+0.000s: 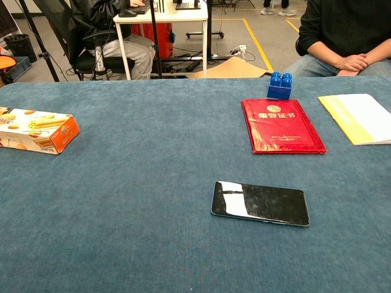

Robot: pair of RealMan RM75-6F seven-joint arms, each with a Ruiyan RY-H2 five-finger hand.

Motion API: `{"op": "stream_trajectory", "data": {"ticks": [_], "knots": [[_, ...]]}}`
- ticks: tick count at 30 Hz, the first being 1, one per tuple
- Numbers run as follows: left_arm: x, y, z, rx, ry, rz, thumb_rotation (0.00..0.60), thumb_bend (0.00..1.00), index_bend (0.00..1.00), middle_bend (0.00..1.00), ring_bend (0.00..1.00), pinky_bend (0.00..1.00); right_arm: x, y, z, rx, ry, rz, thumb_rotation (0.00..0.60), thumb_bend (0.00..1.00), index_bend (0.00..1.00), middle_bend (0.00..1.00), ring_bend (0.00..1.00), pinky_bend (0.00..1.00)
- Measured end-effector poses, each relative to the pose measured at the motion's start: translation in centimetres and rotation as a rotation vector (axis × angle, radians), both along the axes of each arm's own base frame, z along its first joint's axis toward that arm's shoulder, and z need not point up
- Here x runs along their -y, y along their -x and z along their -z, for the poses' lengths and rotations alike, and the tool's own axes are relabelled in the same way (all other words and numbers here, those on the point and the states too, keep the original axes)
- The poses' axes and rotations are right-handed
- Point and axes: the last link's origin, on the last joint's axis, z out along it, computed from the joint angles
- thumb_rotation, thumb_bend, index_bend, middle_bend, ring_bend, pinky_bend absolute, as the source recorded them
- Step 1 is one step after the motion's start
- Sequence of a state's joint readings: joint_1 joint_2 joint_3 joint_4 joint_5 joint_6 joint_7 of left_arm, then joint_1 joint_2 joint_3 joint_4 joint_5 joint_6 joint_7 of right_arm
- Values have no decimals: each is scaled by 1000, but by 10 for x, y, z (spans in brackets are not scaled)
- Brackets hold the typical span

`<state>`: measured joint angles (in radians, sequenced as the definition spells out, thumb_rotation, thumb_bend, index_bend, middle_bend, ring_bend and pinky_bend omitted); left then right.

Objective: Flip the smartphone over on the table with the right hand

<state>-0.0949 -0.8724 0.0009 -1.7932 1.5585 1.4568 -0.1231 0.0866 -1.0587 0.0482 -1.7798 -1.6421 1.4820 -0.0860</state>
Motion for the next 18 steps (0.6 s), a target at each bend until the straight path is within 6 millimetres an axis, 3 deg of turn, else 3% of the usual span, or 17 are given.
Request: {"op": "stream_trajectory", "data": {"ticks": [5, 12, 18], "knots": [[-9, 3, 6, -17, 20, -30, 600, 0, 0, 0, 0, 0, 24, -18, 34, -9, -192, -71, 600, 132, 101, 125, 14, 131], [-17, 6, 11, -22, 34, -63, 600, 0, 0, 0, 0, 0, 58, -56, 91, -21, -404, -173, 600, 154, 124, 162, 58, 150], [-21, 11, 12, -31, 42, -89, 600, 0, 0, 0, 0, 0, 73, -77, 130, -58, -462, -214, 600, 167, 133, 164, 59, 150]]}}
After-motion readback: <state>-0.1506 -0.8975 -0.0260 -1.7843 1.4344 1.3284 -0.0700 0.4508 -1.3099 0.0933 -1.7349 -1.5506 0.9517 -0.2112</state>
